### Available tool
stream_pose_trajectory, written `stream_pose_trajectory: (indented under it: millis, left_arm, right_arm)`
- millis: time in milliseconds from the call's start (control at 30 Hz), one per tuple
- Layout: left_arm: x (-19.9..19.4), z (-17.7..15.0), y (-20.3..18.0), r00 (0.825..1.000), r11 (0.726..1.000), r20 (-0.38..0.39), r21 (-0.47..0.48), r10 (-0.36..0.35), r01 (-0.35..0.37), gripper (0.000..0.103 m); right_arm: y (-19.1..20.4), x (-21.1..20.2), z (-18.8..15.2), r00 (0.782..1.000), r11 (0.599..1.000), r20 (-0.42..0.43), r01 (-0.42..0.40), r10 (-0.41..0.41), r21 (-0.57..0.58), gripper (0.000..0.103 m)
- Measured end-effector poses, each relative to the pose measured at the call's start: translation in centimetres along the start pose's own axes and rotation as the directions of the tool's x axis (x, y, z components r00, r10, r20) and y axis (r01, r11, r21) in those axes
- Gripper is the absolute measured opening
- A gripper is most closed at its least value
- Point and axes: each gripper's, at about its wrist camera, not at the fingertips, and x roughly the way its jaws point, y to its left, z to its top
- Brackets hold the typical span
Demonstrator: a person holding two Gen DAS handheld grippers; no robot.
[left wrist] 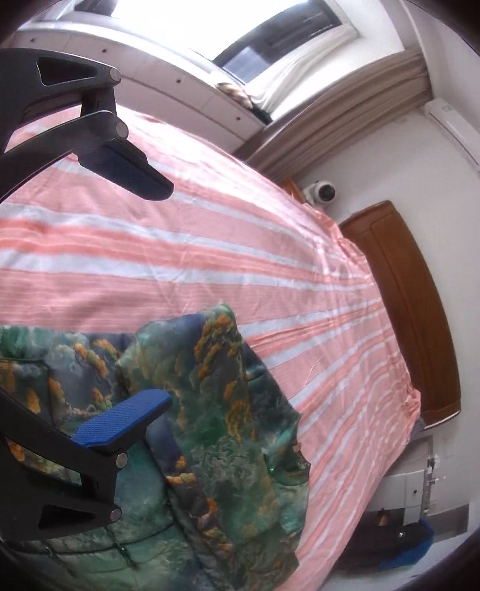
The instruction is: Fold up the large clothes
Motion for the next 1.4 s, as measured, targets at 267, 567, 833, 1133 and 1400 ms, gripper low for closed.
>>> stream_pose_trajectory:
  millis: [267,567,833,1133,1400]
  left_arm:
    - [-0.8,-1.5,0.4,1.000,0.999,0.006,0.032,0.023,-0.023,0.102]
    - [-0.4,-5.8,1.3,0.998,0.985,-0.066,0.168,-0.015,0.026,0.102]
    - [-3.8,-15.0,6.8,0.986,0.894,-0.093,0.441,0.137,-0.082,0.103]
    - [-4.8,-21.0,5.3,0.953,0.962,-0.187,-0.181,-0.238,0.205,0.103]
    - [-4.8,-22.3,7.4,0.939,0.865,-0.149,-0.454,-0.311,0.214,0.102]
  right_arm:
    - [-0.3,1.2,-0.3,0.999,0.998,-0.039,-0.024,0.026,0.064,0.097]
    - [-2.8,0.9,-0.8,0.996,0.994,-0.087,0.011,-0.001,0.112,0.097]
    - [-5.9,-0.5,-4.2,0.962,0.979,-0.205,0.155,-0.180,-0.133,0.097]
    - [-5.8,0.4,-4.7,0.971,0.973,-0.210,0.152,-0.115,0.171,0.097]
    - [-1.2,1.0,-6.9,0.965,0.975,-0.259,0.089,-0.034,0.206,0.097]
